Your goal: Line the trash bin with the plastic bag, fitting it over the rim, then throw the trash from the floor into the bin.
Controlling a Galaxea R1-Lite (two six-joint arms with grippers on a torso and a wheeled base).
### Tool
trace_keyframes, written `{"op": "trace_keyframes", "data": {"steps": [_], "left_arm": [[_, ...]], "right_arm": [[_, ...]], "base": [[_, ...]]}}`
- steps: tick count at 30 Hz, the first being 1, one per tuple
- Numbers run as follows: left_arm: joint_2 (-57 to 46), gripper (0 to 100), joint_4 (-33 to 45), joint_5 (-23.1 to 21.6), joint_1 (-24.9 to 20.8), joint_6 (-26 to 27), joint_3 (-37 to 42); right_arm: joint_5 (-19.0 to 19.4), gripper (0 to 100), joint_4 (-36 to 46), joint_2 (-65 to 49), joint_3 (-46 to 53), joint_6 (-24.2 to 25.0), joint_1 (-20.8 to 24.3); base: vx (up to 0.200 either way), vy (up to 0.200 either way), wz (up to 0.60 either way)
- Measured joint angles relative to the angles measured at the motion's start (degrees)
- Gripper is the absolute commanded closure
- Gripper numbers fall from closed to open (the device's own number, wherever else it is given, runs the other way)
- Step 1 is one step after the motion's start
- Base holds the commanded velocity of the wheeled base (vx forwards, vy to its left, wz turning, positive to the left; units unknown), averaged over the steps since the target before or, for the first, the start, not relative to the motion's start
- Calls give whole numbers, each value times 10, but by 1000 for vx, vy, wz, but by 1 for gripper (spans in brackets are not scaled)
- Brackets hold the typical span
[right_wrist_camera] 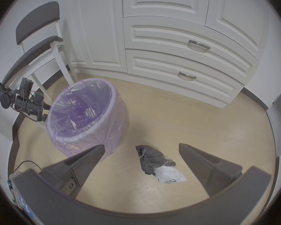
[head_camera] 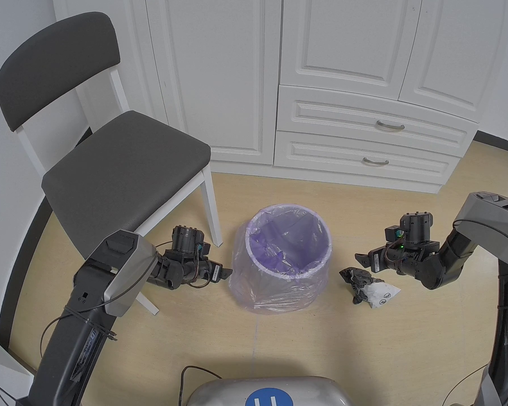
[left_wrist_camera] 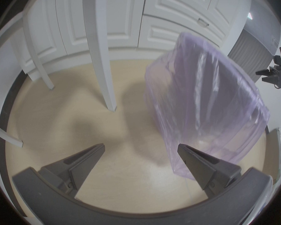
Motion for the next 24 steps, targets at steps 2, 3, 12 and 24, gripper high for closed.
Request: {"op": "trace_keyframes", "data": {"steps": [2, 3, 12, 24], "left_arm": [[-9, 0, -35, 5, -4, 0, 24], [-12, 0, -44, 7, -6, 0, 31], [8, 0, 4, 13, -21, 2, -32], [53, 0, -142, -1, -25, -21, -77]], "right_arm": [[0, 0, 0, -4, 3, 0, 0], [0, 0, -1, -5, 4, 0, 0], [1, 0, -1, -17, 10, 0, -2], [2, 0, -4, -20, 7, 1, -6]], "base": [[0, 0, 0], [0, 0, 0], [0, 0, 0], [0, 0, 0]]}}
